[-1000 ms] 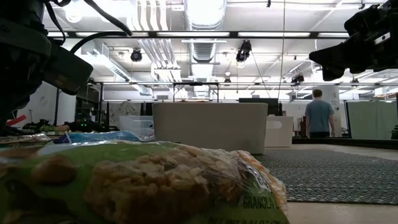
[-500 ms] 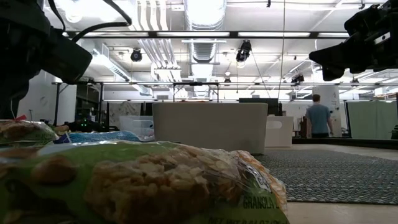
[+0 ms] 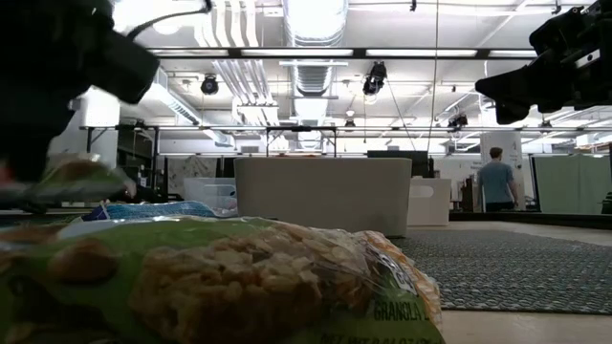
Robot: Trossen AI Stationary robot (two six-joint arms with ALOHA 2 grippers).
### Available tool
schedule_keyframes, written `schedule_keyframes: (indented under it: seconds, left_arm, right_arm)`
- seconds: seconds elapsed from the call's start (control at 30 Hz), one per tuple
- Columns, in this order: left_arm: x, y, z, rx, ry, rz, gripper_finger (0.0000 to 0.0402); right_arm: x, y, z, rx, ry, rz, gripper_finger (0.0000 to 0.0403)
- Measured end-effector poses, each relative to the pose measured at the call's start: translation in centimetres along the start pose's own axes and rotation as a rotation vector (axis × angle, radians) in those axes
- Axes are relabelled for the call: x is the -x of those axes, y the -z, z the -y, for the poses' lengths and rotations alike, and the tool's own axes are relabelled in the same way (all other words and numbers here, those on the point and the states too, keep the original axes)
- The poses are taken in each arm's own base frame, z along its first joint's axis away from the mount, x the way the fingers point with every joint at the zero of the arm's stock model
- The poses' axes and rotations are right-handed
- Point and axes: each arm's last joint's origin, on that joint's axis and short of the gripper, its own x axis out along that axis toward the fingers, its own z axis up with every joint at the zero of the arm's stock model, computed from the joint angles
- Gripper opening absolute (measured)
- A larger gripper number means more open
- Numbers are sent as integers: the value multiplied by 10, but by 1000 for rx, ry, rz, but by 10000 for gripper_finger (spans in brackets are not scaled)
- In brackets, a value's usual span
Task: Pick and place Granola Bars by type
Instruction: Put the red granola bar into the transparent bin
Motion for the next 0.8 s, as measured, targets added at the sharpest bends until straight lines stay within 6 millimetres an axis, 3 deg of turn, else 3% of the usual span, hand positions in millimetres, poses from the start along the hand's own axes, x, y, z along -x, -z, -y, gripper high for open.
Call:
schedule_keyframes:
  seconds: [0.5, 0.8]
  left_arm:
    - [64, -20, -13, 39, 154, 271, 71]
    - [89, -26, -23, 19, 191, 435, 71]
  right_arm:
    - [0, 0, 0, 0, 0, 0, 9]
    - [0, 0, 0, 0, 0, 0, 9]
